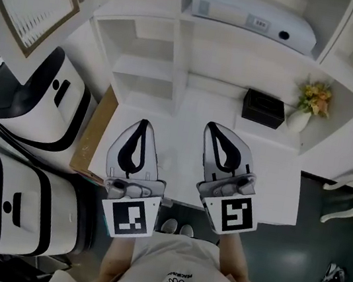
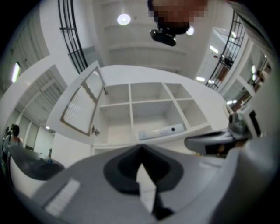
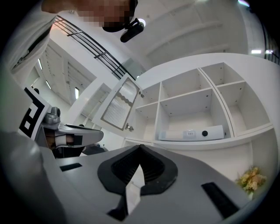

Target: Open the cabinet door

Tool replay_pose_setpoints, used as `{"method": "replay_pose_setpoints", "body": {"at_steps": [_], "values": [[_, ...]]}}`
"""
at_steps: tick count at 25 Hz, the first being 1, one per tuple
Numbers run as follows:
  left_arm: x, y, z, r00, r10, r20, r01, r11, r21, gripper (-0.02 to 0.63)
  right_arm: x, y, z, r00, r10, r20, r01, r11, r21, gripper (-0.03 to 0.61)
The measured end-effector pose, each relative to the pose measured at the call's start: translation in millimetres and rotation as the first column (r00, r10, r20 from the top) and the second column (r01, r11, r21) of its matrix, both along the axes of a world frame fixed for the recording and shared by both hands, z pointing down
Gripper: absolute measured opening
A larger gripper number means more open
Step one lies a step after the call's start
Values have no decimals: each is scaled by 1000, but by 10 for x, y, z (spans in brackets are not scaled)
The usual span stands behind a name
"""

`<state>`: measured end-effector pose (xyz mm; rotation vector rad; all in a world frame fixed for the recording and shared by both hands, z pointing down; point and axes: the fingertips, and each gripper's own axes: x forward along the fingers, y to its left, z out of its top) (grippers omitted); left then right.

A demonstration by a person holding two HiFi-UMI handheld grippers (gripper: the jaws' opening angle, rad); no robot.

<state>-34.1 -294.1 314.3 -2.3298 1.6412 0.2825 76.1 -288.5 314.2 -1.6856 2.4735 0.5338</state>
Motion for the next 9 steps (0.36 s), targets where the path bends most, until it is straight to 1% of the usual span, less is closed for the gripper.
{"method": "replay_pose_setpoints", "body": {"at_steps": [9], "values": [[37, 18, 0, 1000, 17, 2, -17, 1000, -1, 6, -43, 32, 26, 1000, -16, 0, 16, 1000, -2, 0]]}}
